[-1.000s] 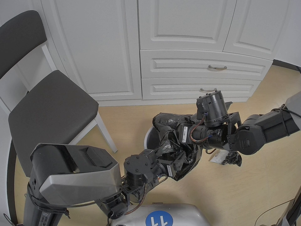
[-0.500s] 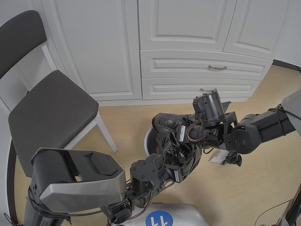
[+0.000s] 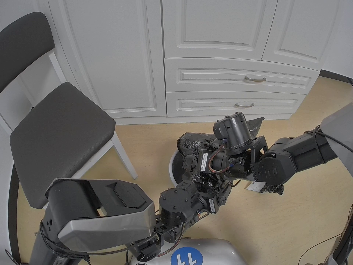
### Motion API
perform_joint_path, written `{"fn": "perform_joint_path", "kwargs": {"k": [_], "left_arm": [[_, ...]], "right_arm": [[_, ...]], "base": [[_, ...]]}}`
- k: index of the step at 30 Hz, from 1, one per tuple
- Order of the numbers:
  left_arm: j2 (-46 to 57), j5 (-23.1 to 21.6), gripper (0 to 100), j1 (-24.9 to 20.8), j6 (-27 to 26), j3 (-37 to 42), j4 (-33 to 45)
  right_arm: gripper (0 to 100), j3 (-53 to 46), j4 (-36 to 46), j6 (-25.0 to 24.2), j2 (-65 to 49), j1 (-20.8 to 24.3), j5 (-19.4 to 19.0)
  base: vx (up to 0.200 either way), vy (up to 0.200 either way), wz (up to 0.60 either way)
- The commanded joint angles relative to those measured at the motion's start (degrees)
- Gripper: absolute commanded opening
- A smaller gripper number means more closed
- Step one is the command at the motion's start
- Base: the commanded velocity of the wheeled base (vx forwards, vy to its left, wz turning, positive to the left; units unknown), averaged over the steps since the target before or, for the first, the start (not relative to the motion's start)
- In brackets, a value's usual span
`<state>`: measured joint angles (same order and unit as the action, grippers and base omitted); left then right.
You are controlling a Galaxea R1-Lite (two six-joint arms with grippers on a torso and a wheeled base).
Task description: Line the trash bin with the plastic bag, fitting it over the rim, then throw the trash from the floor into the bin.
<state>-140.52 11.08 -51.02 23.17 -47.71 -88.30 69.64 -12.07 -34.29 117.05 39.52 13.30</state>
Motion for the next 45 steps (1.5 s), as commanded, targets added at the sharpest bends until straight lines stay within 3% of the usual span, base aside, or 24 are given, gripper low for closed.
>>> {"fn": "perform_joint_path", "kwargs": {"k": [1, 15, 16, 24, 25, 34, 41, 45], "left_arm": [[-1.8, 0.1, 100, -0.2, 1.6, -1.8, 0.1], [-5.4, 2.3, 100, 0.6, 1.2, -6.8, 0.3], [-5.4, 2.3, 0, 0.6, 1.2, -6.9, 0.3], [-4.9, 2.3, 0, 0.8, 1.1, -6.7, 0.2], [-4.8, 2.3, 0, 0.8, 1.1, -6.5, 0.2], [-3.3, 2.3, 0, 1.4, 0.5, -5.9, 0.3], [-1.3, 2.3, 0, 2.8, -3.0, -4.0, 0.2], [3.4, 1.5, 0, 4.0, -4.7, 1.1, 0.3]], "right_arm": [[0, 0.3, 0.2, -0.2, 0.3, 1.0, 0.0], [0, 0.6, 0.4, -0.4, -0.5, 1.1, 0.1], [0, 0.6, 0.4, -0.4, -0.6, 1.0, 0.1], [0, 0.3, 0.3, -0.4, -0.8, 0.7, 0.2], [100, 0.2, 0.3, -0.3, -0.8, 0.7, 0.2], [100, -1.4, 1.6, 1.5, -6.5, -1.2, 0.6], [100, -5.2, 5.3, 8.1, -14.7, -3.3, 0.3], [100, -8.6, 5.4, 12.9, -21.4, -5.0, -0.1]], "base": [[0.000, 0.000, 0.00], [0.000, 0.000, 0.00], [0.000, 0.000, 0.00], [0.000, 0.000, 0.00], [0.000, 0.000, 0.00], [0.000, 0.000, 0.00], [0.000, 0.000, 0.00], [0.000, 0.000, 0.00]]}}
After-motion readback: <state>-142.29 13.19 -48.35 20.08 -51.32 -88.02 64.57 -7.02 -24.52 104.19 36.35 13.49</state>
